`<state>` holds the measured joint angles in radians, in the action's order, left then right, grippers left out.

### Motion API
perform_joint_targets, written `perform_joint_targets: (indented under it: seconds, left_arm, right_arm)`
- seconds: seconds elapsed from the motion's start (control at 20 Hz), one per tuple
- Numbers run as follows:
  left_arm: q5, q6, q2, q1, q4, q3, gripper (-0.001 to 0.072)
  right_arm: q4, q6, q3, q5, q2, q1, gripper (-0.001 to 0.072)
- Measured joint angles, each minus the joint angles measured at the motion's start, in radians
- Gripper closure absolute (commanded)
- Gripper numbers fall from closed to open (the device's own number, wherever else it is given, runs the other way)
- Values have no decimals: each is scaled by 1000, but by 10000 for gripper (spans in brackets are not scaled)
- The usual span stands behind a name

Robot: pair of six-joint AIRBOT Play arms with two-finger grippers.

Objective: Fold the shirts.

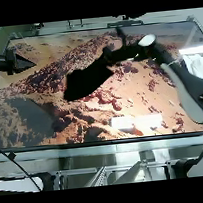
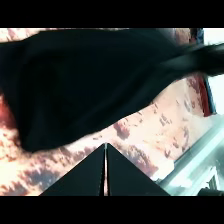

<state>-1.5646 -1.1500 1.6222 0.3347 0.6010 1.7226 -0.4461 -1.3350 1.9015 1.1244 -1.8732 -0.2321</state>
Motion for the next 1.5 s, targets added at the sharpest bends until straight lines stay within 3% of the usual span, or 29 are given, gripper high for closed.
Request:
perform_joint_targets:
  seconds: [0.35,0.6,0.9,1.15,1.25,1.35,1.5]
  left_arm:
    - [-42,-27,0,0,0,0,691]
    - [-80,-50,0,0,0,0,691]
    - [-74,-72,0,-14,0,0,692]
    - [-23,-77,0,-45,0,0,691]
    - [-3,-80,0,-58,0,0,691]
    - [7,-80,0,-72,0,0,691]
    - [13,-78,0,-92,4,0,691]
  right_arm:
    - [-419,-324,-2,192,449,225,700]
    - [-563,-419,-2,267,652,494,697]
    - [-583,-356,-2,184,604,784,696]
    - [-275,-113,-2,-101,462,906,696]
    - [-213,-66,-2,-161,427,950,696]
    - [-209,-67,-2,-146,393,994,696]
    - [-329,-134,-33,-27,356,1040,697]
